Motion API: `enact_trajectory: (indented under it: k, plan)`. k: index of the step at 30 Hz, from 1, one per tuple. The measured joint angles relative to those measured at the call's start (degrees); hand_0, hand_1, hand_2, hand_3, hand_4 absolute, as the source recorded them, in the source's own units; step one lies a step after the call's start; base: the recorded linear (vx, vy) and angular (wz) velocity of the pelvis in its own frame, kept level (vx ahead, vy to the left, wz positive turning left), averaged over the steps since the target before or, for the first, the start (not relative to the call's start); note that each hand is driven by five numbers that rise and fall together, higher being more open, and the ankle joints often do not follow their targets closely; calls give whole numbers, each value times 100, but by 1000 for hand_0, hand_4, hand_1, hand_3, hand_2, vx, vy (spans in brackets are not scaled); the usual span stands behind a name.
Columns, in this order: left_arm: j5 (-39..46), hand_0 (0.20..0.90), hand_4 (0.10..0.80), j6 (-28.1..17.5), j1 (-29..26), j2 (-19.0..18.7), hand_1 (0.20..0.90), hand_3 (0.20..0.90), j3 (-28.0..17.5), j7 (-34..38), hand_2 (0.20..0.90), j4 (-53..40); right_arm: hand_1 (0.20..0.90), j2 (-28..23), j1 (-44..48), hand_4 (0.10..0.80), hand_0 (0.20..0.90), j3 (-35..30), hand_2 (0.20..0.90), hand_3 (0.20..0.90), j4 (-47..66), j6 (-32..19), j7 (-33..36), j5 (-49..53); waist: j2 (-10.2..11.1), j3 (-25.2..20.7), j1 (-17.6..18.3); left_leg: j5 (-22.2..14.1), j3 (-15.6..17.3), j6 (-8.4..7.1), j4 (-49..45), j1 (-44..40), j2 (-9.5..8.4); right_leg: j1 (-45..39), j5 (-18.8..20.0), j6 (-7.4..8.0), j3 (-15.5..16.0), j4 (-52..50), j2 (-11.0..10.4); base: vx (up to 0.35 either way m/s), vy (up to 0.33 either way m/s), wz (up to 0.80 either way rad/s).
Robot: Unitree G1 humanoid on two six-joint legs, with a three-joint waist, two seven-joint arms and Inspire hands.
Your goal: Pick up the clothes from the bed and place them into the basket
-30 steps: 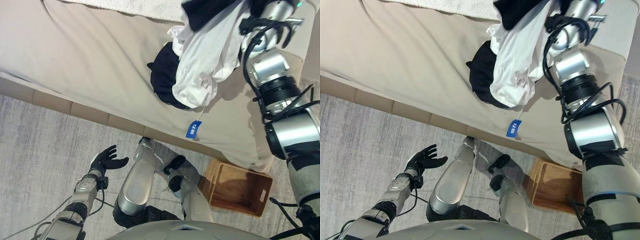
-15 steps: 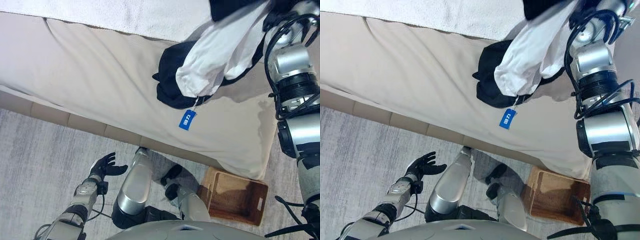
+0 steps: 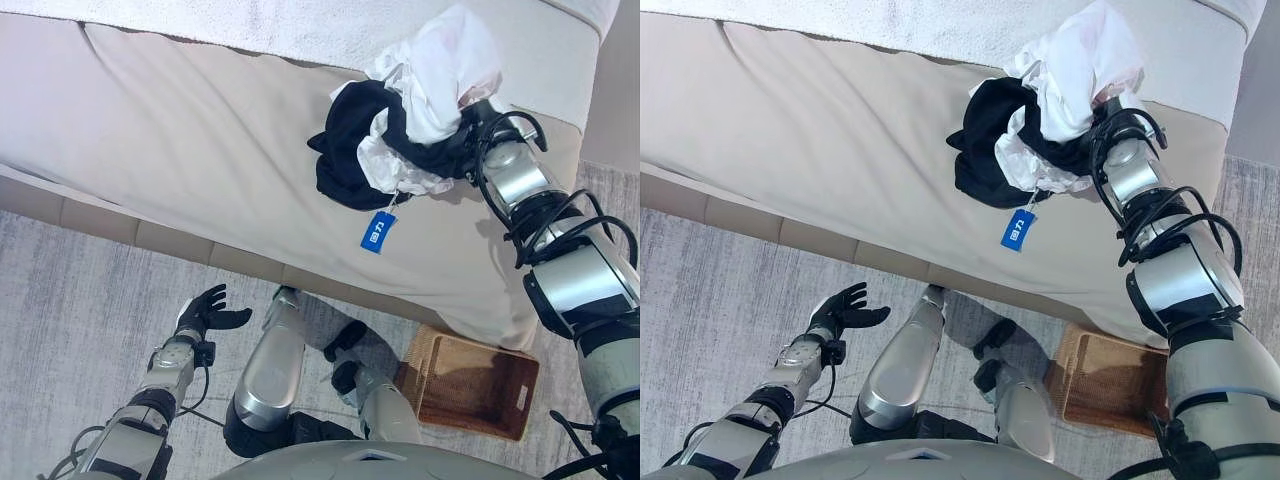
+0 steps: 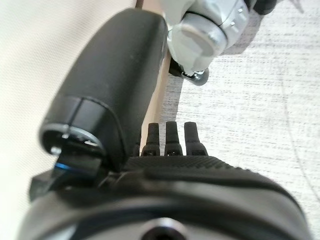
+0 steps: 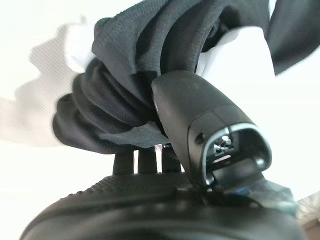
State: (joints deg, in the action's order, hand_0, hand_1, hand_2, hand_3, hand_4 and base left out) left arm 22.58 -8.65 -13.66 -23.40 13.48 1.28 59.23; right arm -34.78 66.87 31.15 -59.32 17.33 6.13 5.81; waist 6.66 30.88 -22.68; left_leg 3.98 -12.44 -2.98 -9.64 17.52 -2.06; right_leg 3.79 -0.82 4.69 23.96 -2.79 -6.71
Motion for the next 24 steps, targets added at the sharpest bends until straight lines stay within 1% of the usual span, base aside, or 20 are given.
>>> enact_trajectory:
  k: [1, 4, 9, 11, 14, 16, 20, 24]
  plan:
    - [0, 900, 800, -2, 1, -8, 900, 900, -1, 5, 900, -1, 900, -1, 0, 800, 900, -30, 900, 900, 34, -21, 84, 36, 3, 2, 18, 0, 0, 0, 0, -1, 1, -1, 0, 0, 0, 0, 6, 0, 0, 0]
    - [0, 900, 800, -13, 54, -40, 900, 900, -50, 84, 900, -16, 900, -37, 0, 800, 900, -435, 900, 900, 525, -245, 594, 260, 67, 8, 101, -2, 18, -2, 7, 2, 20, 1, 19, -27, -18, 33, 41, 15, 50, -4]
    - [0, 900, 800, -27, 270, -104, 900, 900, -79, 114, 900, -193, 900, -474, 2, 800, 900, -706, 900, 900, 1613, -483, 1373, 260, 232, 8, 195, -3, 39, -1, 17, -3, 24, 8, 40, -5, -48, 34, 37, 38, 66, -2]
    - [1, 900, 800, -30, 332, -92, 900, 900, -84, 114, 900, -191, 900, -522, 9, 800, 900, -1053, 900, 900, 1973, -618, 1777, 258, 241, 6, 224, -3, 71, -1, 18, -25, 10, 8, 42, -8, -92, 15, 14, 49, 59, -7]
    - [0, 900, 800, -38, 410, -92, 900, 900, -92, 108, 900, -165, 900, -537, 71, 800, 900, -1247, 900, 900, 2236, -937, 2375, 230, 241, 6, 240, -3, 129, 1, 51, -104, 3, -9, 42, -8, -146, -30, -23, 48, 35, -8]
    - [-1, 900, 800, -40, 410, -91, 900, 900, -91, 84, 900, -167, 900, -567, 127, 800, 900, -1287, 900, 900, 2237, -1009, 2643, 241, 240, 6, 238, 3, 119, 10, 94, -106, 2, 0, 42, -8, -130, -32, -27, 51, 8, 3]
    - [-3, 900, 800, -38, 411, -81, 900, 900, -85, 61, 900, -165, 900, -562, 133, 800, 900, -1276, 900, 900, 1989, -984, 2546, 609, 240, 7, 176, -19, 86, -18, 97, -84, 1, 6, 40, -7, -97, -35, -28, 51, -12, 5]
    - [-3, 900, 800, -36, 410, -83, 900, 900, -86, 63, 900, -166, 900, -549, 149, 800, 900, -1184, 900, 900, 1446, -858, 2054, 873, 240, 7, 149, -12, -3, -9, 80, 20, -18, 55, 38, -6, 2, -39, -45, 123, -19, 12]
